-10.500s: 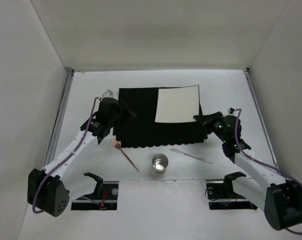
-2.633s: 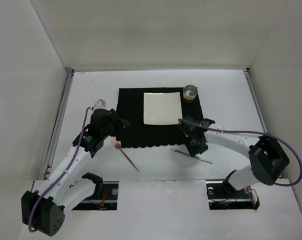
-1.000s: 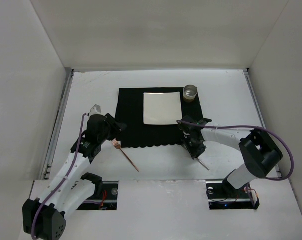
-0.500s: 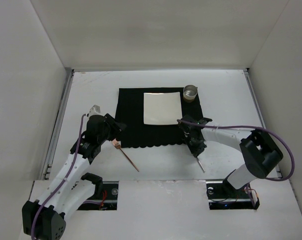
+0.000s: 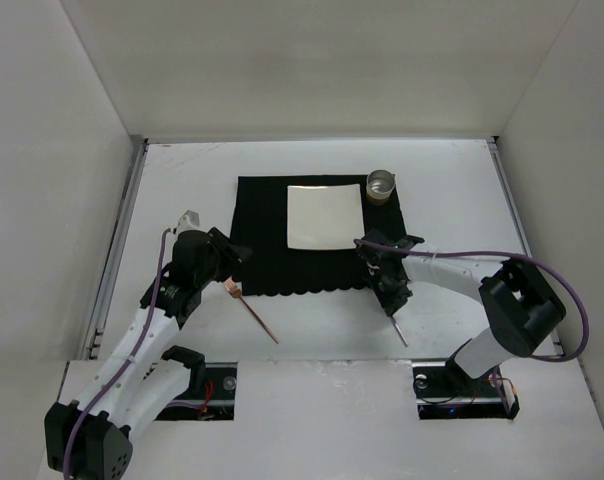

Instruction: Set the dinner table for one person

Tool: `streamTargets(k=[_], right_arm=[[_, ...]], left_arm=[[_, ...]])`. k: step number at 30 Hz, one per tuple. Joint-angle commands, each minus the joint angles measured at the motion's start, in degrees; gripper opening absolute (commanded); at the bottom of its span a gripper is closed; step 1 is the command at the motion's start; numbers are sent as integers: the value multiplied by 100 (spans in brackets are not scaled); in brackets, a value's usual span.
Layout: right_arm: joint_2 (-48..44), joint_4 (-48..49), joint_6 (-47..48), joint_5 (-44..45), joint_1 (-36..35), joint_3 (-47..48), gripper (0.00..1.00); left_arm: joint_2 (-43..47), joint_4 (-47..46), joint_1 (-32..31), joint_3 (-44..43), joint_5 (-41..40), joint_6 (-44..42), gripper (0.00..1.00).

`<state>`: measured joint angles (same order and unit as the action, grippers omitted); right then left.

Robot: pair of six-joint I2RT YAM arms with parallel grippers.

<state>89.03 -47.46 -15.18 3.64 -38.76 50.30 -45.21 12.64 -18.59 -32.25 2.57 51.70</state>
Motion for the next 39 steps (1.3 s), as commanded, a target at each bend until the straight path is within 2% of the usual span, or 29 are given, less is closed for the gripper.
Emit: streamTargets(k=[1,4,10,20,23,29,34,39], right_arm=[[96,53,-38,-171,-57,93,12],[53,0,-108,-144,-57,173,6],[-509,-412,-222,-126,-83,181,5],[-484,-738,-223,-600,-1031,251,5],[-238,-975,58,-926,-1461,479,5],[-44,-1002,182,-795,-1840,1182,5],[-316,-967,208,-558,-1824,1763,4],[-703,-730,191,-110,-1139,1913,4]], left_arm=[[118,98,44,52,420,77,37],[170,142,44,52,420,68,37],[223,186,0,114,403,112,37],[65,89,-79,70,358,138,37],[47,54,-131,96,332,200,37],[47,89,-167,8,218,200,37],[12,159,-44,-167,191,121,37],[-189,151,-43,-334,191,86,37]])
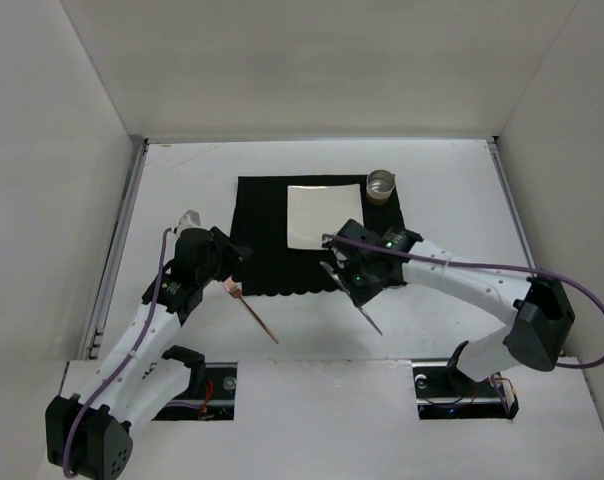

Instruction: Set the dinner table for one person

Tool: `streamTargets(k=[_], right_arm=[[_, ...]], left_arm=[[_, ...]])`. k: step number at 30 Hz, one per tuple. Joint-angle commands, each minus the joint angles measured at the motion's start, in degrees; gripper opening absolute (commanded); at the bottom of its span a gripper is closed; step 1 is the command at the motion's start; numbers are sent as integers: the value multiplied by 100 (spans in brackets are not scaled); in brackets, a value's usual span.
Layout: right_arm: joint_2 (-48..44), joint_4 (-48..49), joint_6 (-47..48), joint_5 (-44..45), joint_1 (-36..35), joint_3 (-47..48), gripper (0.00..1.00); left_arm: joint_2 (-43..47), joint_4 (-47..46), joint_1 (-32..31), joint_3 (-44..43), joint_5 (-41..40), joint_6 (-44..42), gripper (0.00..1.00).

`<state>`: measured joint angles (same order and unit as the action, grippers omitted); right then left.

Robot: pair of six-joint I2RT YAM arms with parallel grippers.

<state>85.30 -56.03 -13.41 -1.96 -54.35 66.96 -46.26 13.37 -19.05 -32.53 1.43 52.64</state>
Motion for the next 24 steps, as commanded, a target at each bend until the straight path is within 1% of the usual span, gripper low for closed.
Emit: streamTargets(k=[1,4,7,15,22,24], right_arm=[[-356,206,-4,590,595,265,4],[-330,364,-109,933,1105,344,4],[-111,435,-118,1109,1597,440,4],[654,1032,-302,1110,2722,590,4],[1199,1507,-470,1075,3250,651,4],[1366,1577,-478,1022,3303,739,4]], left_arm=[[-146,61,-24,-358,305,-8,37],[-356,8,-94,-499,296,-35,37],[-576,-9,-182,-692,261,-96,37],[-1025,61,-525,-1027,103,-167,37],[-1017,482,-657,-1088,-90,-219,37],[-999,632,-675,-1106,-160,-254,37]])
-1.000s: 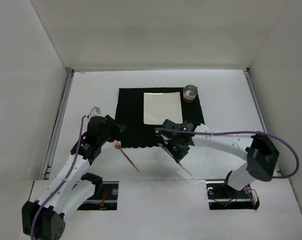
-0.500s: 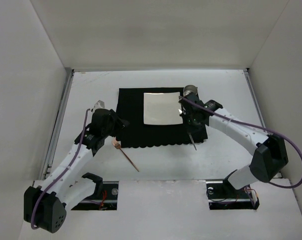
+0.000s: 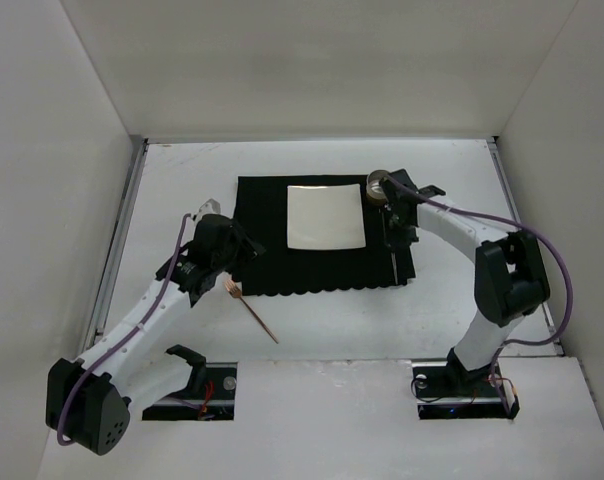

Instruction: Set the dinner table for one person

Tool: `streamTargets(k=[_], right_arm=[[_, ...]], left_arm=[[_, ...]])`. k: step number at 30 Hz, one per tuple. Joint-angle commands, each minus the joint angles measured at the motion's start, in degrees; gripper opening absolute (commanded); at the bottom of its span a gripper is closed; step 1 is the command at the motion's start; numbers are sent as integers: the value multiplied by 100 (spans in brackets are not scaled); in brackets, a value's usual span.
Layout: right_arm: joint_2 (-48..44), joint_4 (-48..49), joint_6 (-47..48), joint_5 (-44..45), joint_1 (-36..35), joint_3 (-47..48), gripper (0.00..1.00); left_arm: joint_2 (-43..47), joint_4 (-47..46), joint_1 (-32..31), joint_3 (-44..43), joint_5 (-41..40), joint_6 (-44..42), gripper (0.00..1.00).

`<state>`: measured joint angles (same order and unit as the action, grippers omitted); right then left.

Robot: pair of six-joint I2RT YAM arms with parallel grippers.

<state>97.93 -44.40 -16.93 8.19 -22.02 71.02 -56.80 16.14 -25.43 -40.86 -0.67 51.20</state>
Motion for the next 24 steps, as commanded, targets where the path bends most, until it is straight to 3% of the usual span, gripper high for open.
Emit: streamTargets(k=[1,18,21,24], right_arm=[[182,450,-127,8,88,359,5],[912,749,-232,131,132,535,14],[938,775,-267,131,132,544,18],[790,793,-285,157,124,483,29]], left_arm=[[63,398,-36,-273,32,-119,37],[204,829,7,-352,-179,-128,37],[291,969,34,-344,-197,-145,37],[388,1206,43,-387,-293,-207,37]])
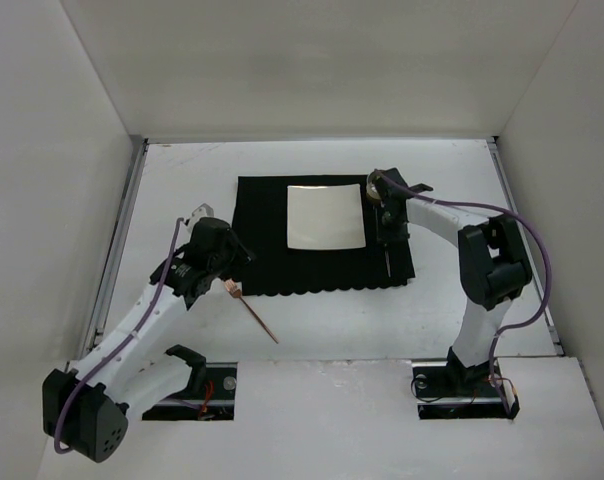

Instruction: Set the dinner table for one person

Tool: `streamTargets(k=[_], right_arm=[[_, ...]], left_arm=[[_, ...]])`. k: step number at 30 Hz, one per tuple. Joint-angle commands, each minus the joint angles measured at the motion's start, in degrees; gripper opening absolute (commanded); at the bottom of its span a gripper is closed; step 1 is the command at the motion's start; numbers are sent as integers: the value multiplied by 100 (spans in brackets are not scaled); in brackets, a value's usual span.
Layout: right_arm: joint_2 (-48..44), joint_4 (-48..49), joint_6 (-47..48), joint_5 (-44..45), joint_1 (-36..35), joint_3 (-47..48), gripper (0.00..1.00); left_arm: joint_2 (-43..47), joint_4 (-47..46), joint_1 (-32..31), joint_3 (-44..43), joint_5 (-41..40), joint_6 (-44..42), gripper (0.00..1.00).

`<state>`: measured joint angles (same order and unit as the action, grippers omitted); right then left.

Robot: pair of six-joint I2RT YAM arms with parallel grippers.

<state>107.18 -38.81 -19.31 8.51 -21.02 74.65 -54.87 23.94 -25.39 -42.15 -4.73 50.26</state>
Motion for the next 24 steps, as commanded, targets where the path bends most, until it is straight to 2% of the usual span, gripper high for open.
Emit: streamTargets(k=[1,8,13,18,24], right_arm=[[-240,242,-55,142,23,94,34],[-1356,259,-213,194,14,-231,61],[-2269,426,-354,510,-161,-819,72],[-3201,716,-608,880,-591,-1575,72],[-3879,927,-1048,915,-1171,-2173,68]], left_arm=[[222,514,38,-285,95,-130,37],[372,1831,-154,-583,-431,-193,37],[311,3043,-672,-680,-853,369,37],[-23,3670,-1620,-532,-986,1484,43],[-699,3249,-2536,-347,-1275,2602,51]])
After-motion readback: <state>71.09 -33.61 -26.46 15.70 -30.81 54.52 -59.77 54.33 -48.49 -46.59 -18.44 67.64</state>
